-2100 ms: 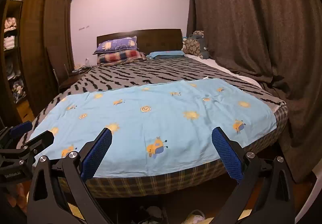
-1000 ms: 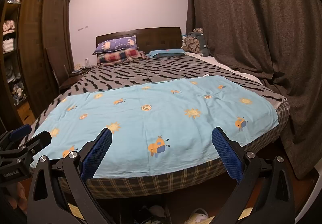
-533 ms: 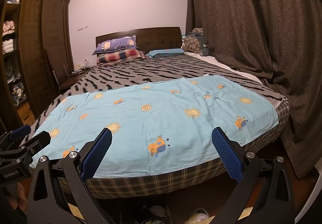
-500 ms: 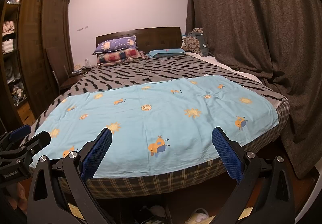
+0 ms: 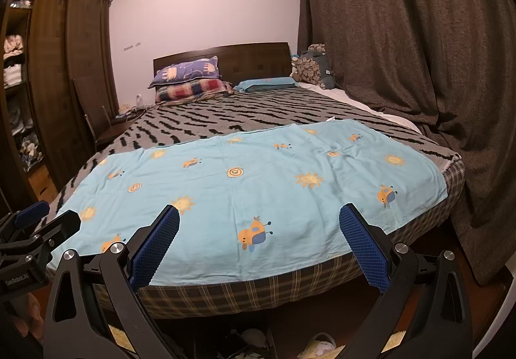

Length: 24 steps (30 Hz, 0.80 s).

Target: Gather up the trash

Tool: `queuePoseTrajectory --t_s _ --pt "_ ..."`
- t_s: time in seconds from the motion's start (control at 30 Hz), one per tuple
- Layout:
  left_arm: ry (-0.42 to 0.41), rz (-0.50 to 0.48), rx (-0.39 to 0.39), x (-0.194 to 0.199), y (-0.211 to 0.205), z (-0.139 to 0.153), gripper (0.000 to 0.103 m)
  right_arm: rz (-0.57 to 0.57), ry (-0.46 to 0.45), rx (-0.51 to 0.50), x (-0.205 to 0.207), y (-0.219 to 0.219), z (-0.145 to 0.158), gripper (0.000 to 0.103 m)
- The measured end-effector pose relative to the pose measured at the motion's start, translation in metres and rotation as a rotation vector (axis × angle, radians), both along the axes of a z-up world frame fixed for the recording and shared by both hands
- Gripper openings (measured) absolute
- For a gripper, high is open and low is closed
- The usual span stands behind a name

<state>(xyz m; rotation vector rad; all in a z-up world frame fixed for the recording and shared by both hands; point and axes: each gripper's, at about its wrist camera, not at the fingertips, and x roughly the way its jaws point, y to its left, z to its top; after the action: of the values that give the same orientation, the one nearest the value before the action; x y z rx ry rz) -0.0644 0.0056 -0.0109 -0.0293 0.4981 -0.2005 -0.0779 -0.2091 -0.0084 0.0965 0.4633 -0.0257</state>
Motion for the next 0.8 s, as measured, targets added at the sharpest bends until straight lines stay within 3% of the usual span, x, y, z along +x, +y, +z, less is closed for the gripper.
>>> queuePoseTrajectory --t_s 0.8 --pt "-0.003 0.004 0.001 -0.0002 0.0004 0.0019 0.095 -0.002 0.000 0.002 -0.0004 0.0026 -0.0005 0.100"
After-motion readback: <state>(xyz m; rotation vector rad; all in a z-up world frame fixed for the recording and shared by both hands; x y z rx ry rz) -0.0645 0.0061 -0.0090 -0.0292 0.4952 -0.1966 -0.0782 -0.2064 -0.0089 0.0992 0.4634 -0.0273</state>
